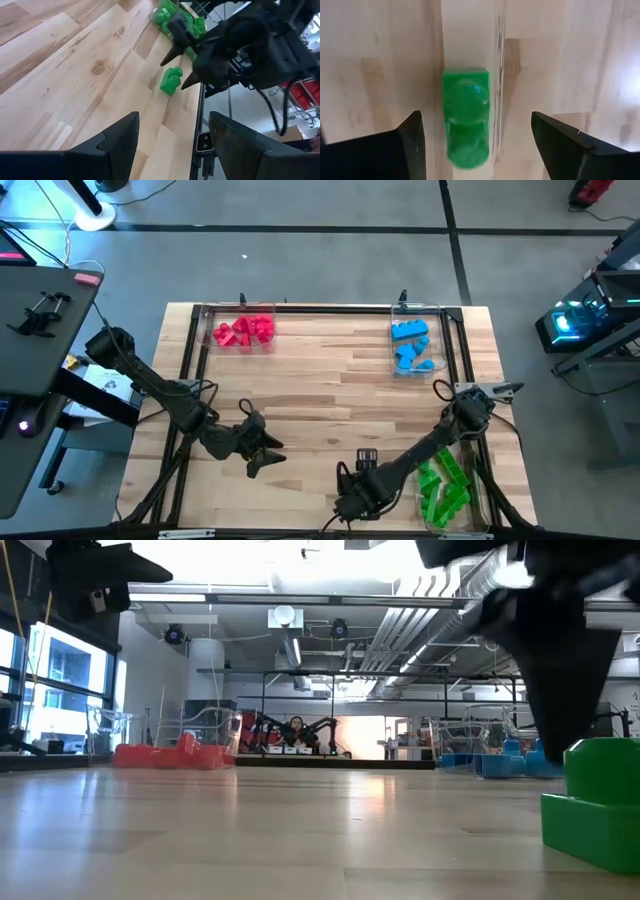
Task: Sort blocks
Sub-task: Put the green game piece into the bottom right transparent bin
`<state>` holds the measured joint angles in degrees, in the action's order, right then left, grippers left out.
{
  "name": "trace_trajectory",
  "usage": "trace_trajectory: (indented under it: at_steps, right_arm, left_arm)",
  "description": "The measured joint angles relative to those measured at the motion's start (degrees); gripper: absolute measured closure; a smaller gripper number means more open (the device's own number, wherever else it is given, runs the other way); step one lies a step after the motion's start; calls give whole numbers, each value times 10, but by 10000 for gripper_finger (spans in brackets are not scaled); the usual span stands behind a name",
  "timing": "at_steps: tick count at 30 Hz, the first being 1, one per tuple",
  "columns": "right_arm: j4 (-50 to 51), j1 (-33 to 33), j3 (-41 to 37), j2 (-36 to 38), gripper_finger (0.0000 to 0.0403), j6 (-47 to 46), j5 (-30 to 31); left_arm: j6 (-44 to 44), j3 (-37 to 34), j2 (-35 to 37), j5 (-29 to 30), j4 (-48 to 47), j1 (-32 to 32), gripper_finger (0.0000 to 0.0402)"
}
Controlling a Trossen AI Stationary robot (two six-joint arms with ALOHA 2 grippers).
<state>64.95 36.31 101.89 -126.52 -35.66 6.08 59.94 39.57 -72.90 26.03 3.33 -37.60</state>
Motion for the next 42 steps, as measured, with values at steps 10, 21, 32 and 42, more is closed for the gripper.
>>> trace_trajectory:
  at_steps: [10, 21, 32, 42]
  right_arm:
    - [-59, -7, -55, 2, 190, 16, -40]
    - [-58, -3, -57, 42, 384, -9, -41]
    - [177, 40, -56, 242, 396, -194, 79]
    - [237, 179, -196, 331, 402, -435, -51]
  left_arm:
    - [28, 0, 0, -9, 6, 0, 174]
    - [10, 0, 0, -107, 189, -21, 174]
    - [-67, 0, 0, -80, 265, 3, 174]
    - [-67, 0, 0, -74, 267, 38, 174]
